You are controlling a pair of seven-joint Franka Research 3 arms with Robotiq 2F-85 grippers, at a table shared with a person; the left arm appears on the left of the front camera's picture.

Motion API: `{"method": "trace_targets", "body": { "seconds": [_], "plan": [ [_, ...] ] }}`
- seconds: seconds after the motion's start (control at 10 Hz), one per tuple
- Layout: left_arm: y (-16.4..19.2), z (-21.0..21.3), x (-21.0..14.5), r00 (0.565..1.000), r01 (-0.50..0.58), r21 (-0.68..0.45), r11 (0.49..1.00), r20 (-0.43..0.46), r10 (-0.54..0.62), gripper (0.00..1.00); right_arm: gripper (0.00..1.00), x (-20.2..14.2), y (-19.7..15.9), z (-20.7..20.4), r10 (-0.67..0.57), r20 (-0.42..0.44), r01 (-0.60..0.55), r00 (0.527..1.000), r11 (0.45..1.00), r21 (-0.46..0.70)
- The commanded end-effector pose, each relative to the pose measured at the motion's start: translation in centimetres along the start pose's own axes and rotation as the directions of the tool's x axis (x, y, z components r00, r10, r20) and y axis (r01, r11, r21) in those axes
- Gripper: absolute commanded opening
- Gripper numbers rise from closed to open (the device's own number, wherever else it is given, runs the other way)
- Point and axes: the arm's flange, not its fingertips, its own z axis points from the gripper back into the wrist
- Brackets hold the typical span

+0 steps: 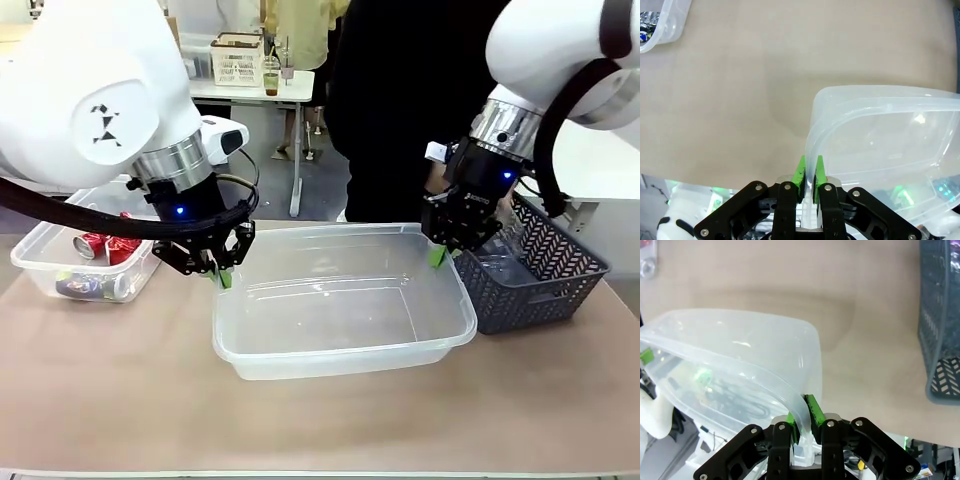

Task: Sort the waste into each basket.
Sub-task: Offer the picked Organizing box to the human.

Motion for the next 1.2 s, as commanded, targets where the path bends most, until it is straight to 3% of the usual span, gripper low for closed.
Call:
{"method": "trace_targets", "body": {
  "seconds": [0.0,1.1],
  "plan": [
    [0.04,-0.26,-0.24,1.000,-0.018,0.007,1.000,0.001,0.018,0.00,0.00,-0.39,0.36,0.29,0.007,0.009,-0.007,1.000,1.000,0.014],
    [0.04,-0.26,-0.24,1.000,-0.018,0.007,1.000,0.001,0.018,0.00,0.00,-0.39,0.36,0.29,0.007,0.009,-0.007,1.000,1.000,0.014]
  ]
}}
